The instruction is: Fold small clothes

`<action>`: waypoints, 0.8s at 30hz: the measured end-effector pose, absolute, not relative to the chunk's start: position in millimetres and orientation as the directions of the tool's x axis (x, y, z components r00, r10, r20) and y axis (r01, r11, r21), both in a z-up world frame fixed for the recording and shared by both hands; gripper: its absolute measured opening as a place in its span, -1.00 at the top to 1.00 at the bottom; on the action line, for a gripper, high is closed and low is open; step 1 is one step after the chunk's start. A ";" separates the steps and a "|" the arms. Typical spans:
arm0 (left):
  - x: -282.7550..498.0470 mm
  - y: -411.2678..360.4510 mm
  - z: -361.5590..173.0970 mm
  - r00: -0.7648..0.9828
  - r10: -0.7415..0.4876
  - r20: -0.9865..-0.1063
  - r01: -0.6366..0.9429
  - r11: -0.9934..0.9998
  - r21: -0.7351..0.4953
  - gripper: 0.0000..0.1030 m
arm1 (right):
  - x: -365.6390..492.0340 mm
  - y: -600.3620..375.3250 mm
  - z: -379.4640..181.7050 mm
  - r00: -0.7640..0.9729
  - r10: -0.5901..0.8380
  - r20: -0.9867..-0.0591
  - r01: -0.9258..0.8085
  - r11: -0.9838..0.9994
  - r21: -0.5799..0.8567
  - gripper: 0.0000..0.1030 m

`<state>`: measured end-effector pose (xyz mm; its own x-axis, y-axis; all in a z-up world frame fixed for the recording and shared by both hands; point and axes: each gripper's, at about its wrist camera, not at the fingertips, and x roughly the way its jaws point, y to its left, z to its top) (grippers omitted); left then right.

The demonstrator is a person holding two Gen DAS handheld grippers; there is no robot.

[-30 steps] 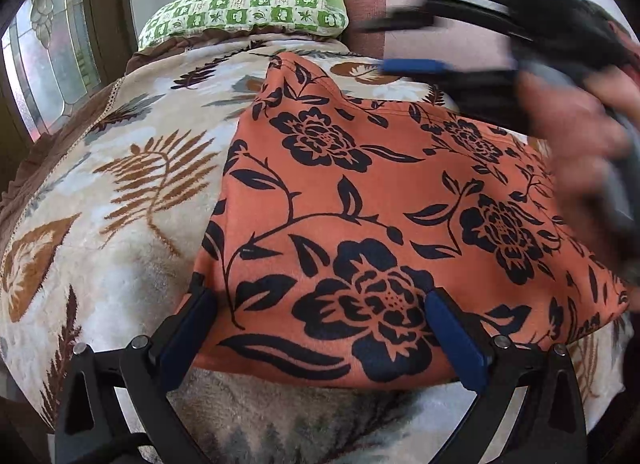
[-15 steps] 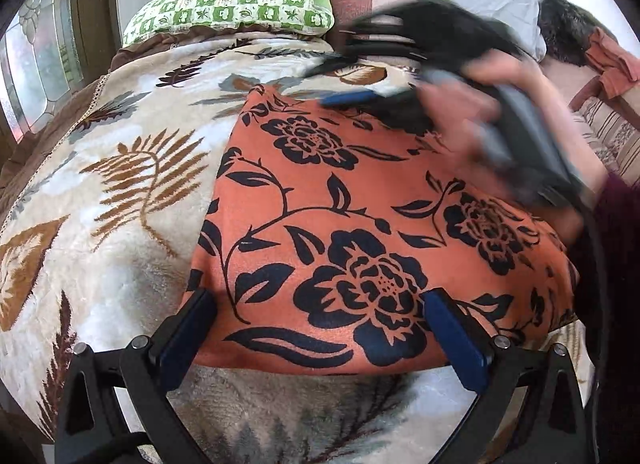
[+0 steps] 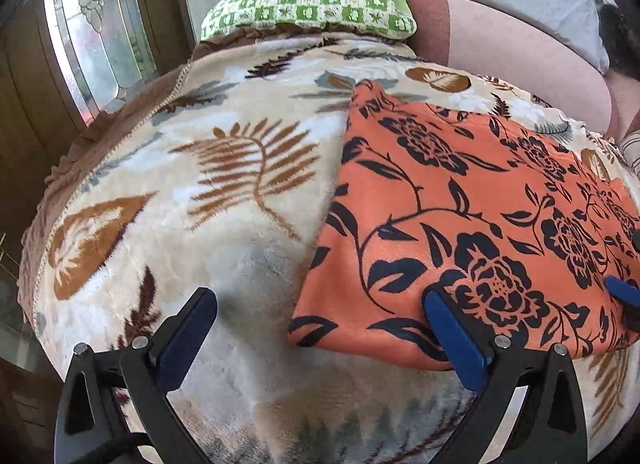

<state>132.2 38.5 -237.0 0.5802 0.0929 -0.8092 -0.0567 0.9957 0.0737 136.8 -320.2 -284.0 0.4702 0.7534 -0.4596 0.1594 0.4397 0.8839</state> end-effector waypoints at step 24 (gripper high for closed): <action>124.7 42.2 -248.5 0.538 -0.336 -0.773 -0.245 0.815 -0.525 -0.44 | 96.9 -376.1 -262.9 0.629 0.704 -0.331 0.074 0.369 0.926 -0.25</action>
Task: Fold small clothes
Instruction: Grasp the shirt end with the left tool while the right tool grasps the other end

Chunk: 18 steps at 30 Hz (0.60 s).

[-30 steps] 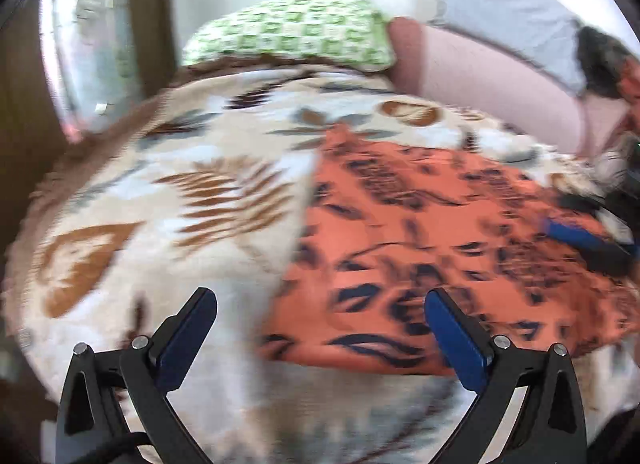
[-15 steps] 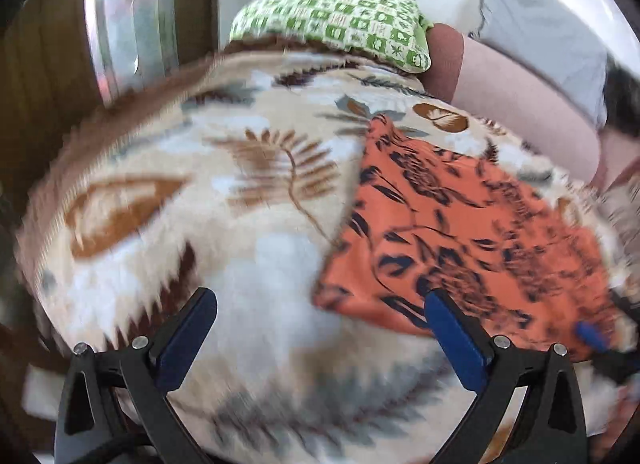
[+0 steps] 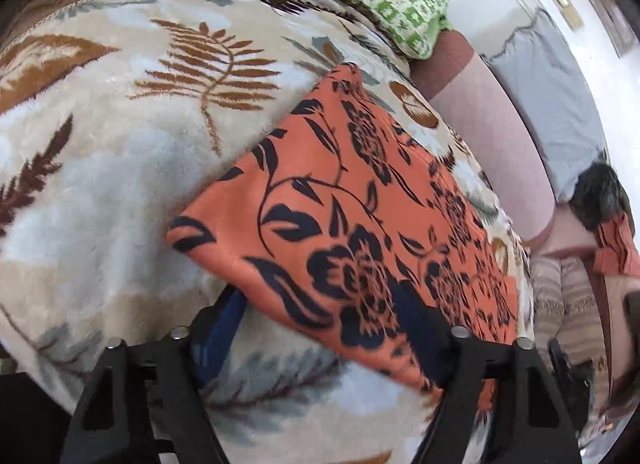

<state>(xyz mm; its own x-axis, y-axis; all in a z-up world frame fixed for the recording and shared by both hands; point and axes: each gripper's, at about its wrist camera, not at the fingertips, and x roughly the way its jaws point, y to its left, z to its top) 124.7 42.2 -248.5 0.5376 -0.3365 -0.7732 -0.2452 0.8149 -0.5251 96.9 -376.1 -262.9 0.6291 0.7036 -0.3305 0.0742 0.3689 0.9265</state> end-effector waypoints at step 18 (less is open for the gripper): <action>169.3 16.6 -245.9 0.642 -0.289 -0.711 -0.145 0.864 -0.483 0.59 | 100.1 -398.4 -266.7 0.665 0.661 -0.347 0.077 0.401 0.913 0.32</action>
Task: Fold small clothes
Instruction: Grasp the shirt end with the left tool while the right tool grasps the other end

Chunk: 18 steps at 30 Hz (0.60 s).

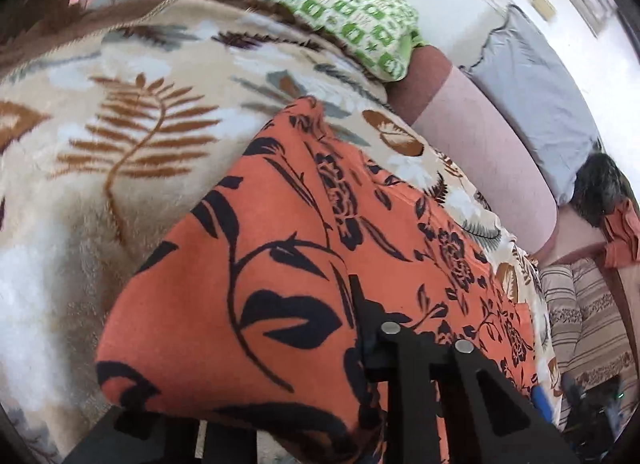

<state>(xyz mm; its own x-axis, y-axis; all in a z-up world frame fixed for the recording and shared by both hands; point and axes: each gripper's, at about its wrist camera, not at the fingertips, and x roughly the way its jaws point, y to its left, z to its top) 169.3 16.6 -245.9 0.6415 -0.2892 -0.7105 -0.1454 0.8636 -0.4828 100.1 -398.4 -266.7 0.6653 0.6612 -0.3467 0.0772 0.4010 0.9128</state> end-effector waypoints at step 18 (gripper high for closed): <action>125.4 -125.9 -113.1 0.727 -0.332 -0.601 0.282 0.943 -0.179 0.64 | 97.6 -387.0 -286.9 0.551 0.655 -0.518 0.220 0.485 0.847 0.75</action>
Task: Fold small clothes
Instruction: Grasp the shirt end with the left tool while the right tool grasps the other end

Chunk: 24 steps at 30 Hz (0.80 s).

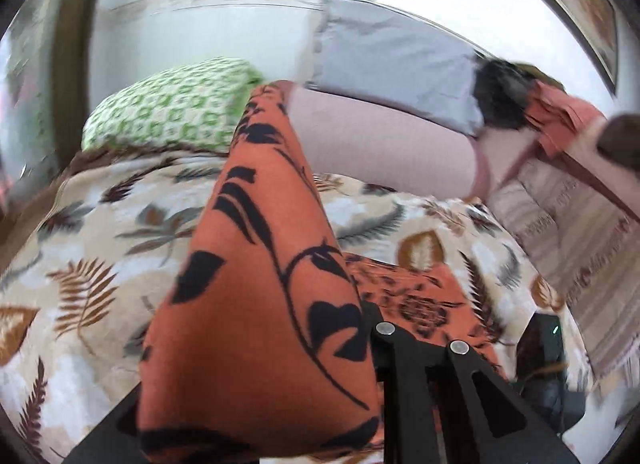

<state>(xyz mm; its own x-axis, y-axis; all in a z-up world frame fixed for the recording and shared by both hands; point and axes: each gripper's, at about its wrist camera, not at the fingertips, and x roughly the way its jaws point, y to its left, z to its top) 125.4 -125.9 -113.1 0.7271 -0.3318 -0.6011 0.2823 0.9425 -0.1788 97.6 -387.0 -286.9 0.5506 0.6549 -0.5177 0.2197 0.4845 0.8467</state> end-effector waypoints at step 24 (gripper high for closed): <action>64.7 -324.3 -175.0 0.440 -0.467 -0.767 0.668 0.741 -0.069 -0.55 | 0.2 -595.5 -294.1 0.872 0.354 -0.339 0.326 0.099 0.940 0.69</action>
<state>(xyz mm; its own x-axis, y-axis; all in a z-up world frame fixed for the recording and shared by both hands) 64.7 -324.3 -175.0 0.4403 -0.4673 -0.7667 0.6676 0.7414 -0.0685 0.2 -595.5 -294.1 0.8717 0.3536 -0.3393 0.3257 0.0994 0.9403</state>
